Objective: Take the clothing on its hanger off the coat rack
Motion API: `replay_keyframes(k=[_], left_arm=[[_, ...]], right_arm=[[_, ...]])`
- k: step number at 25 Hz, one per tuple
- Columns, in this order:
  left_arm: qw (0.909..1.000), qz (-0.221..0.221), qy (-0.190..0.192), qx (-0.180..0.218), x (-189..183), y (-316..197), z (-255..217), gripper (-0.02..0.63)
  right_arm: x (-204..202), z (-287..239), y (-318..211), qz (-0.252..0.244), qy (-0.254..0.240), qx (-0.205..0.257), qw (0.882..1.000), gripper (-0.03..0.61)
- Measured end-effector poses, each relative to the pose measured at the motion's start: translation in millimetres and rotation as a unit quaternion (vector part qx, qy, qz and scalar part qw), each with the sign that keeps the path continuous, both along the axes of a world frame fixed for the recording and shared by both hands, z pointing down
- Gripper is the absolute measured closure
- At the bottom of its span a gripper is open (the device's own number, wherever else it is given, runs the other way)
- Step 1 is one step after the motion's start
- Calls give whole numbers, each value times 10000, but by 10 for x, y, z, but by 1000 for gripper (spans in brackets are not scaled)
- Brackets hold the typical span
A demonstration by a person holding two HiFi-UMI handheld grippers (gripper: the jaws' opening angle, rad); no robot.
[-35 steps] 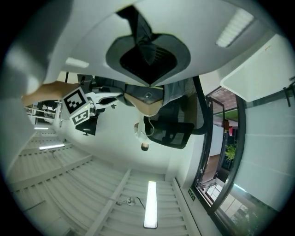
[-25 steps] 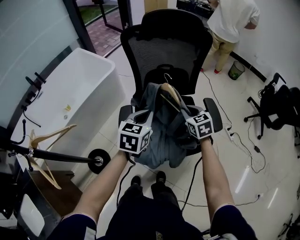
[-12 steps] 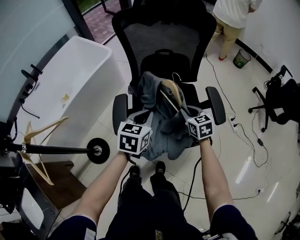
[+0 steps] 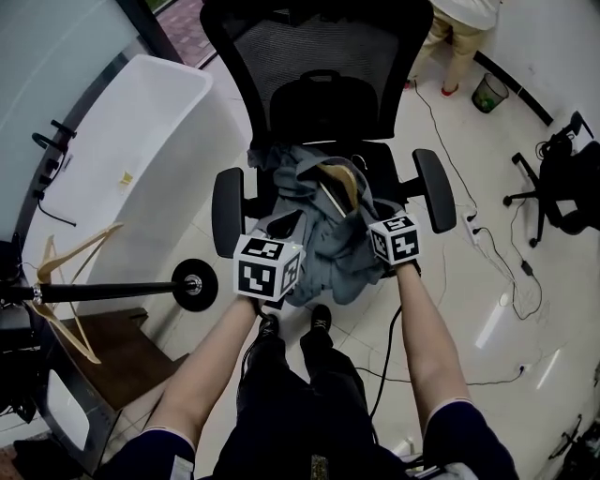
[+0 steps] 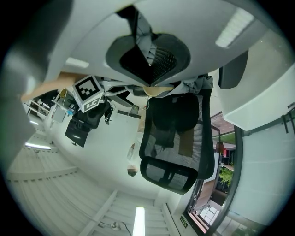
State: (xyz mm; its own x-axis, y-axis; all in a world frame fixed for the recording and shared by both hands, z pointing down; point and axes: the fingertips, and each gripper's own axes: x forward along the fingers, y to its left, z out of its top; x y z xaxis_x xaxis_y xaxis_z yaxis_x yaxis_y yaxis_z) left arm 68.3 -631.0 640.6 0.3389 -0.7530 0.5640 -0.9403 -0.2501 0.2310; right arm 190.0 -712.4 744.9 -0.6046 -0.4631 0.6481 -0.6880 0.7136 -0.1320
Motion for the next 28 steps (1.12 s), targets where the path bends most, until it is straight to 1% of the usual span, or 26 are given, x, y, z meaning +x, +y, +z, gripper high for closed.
replay_keyframes(k=[1,2,4,6,9,12,13,15,16,18,19,22,25,28], left_arm=[[10000,17,4,-17,25,-6,16,601],[10000,41,9,-35,55,-13,31,601],[9999,89,19,-71,120,-30,58,601],[9999,129,27,-90,179,-53,74,601],[9998,198,32,-57,260,-107,59,601],[9996,266,38,52,323,-175,-22,601],[9995,297,41,98,341,-191,-63,601],[9991,363,66,213,369,-213,-161,601],[9988,378,94,285,374,-227,-219,601],[9983,341,180,443,365,-265,-357,601],[9978,308,241,527,361,-283,-442,601],[9950,304,435,841,402,-334,-761,601],[9915,410,377,1172,464,-389,-1098,601],[9885,477,343,1393,513,-402,-1383,601]], right_arm=[[20,39,16,0,-10,-64,10000,424],[47,74,36,0,-16,-134,9999,352],[115,133,72,-4,55,-242,9997,317],[186,160,93,24,132,-295,9995,316],[275,108,127,97,107,-283,9995,316],[316,-97,174,141,-51,-100,9998,339],[330,-212,182,192,-130,33,9997,366],[364,-498,183,336,-306,370,9983,472],[374,-654,179,382,-388,539,9971,508],[370,-972,159,403,-510,874,9941,560],[362,-1129,145,392,-544,1042,9923,575],[322,-1553,106,301,-571,1481,9869,577],[231,-1957,90,149,-625,1825,9811,577],[141,-2311,124,-45,-646,2142,9746,578]])
